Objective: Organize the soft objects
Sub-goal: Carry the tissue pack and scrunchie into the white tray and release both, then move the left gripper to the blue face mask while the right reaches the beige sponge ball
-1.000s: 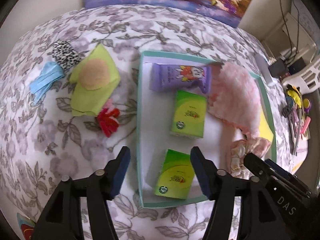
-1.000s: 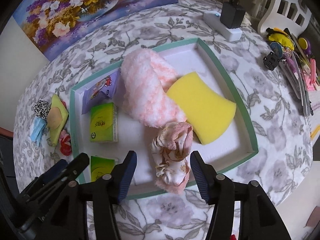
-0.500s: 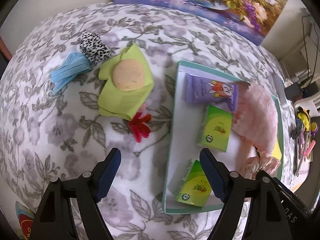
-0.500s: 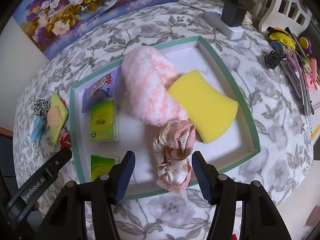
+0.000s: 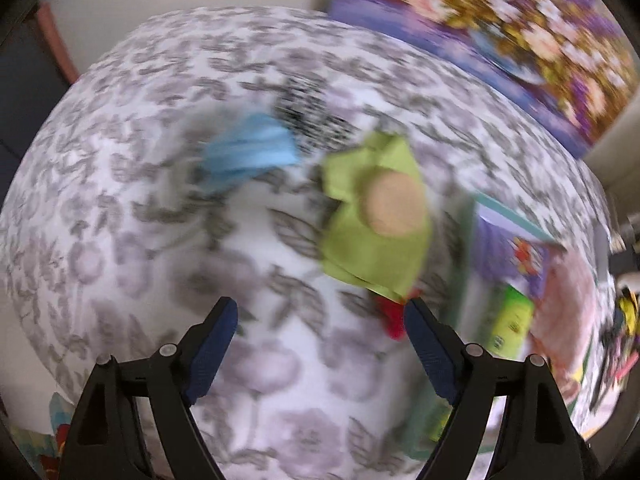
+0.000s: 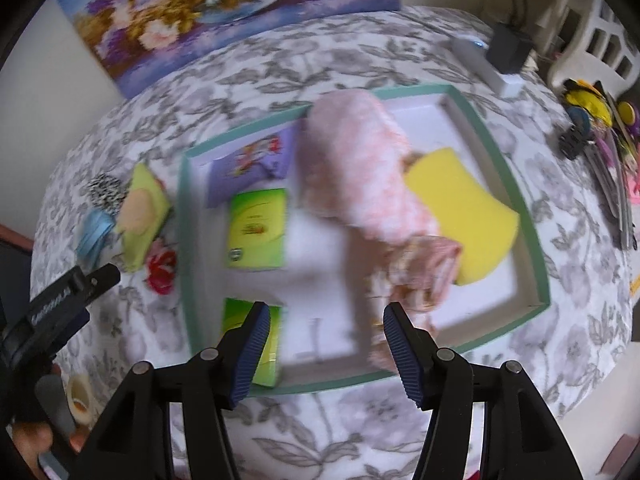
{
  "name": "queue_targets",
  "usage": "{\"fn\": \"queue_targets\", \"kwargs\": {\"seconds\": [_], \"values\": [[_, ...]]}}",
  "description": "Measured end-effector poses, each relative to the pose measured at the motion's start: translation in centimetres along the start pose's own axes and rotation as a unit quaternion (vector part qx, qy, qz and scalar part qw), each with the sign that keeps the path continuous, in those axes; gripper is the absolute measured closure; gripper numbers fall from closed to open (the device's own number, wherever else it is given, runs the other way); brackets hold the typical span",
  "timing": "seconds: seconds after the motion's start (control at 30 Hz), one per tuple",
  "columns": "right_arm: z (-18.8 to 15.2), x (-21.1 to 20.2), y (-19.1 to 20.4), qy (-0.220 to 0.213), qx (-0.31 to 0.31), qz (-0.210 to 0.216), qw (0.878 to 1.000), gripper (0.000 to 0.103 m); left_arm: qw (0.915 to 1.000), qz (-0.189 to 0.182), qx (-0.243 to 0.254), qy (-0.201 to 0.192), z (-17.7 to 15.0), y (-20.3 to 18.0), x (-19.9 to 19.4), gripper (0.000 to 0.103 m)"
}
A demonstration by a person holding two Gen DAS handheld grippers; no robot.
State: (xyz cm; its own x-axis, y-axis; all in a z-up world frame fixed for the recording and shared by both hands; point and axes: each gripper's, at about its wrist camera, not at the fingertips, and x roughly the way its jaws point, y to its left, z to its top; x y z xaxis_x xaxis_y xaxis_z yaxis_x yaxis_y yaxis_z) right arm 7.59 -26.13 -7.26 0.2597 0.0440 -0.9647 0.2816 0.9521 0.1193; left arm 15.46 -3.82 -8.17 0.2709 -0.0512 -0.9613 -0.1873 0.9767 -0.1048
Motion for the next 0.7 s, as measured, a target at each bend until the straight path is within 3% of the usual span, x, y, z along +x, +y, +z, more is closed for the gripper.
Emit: {"fn": "queue_targets", "kwargs": {"seconds": [0.17,0.7], "values": [[-0.3,0.0,2.3,-0.001,-0.02,0.001,1.0,0.04,0.9987,0.025,-0.04,-0.016,1.3,3.5,-0.5,0.017],[-0.2,0.6,7.8,0.0,-0.043,0.031,0.999,0.04,0.9936,0.034,-0.105,-0.027,3.1,9.9,-0.6,0.017]]}}
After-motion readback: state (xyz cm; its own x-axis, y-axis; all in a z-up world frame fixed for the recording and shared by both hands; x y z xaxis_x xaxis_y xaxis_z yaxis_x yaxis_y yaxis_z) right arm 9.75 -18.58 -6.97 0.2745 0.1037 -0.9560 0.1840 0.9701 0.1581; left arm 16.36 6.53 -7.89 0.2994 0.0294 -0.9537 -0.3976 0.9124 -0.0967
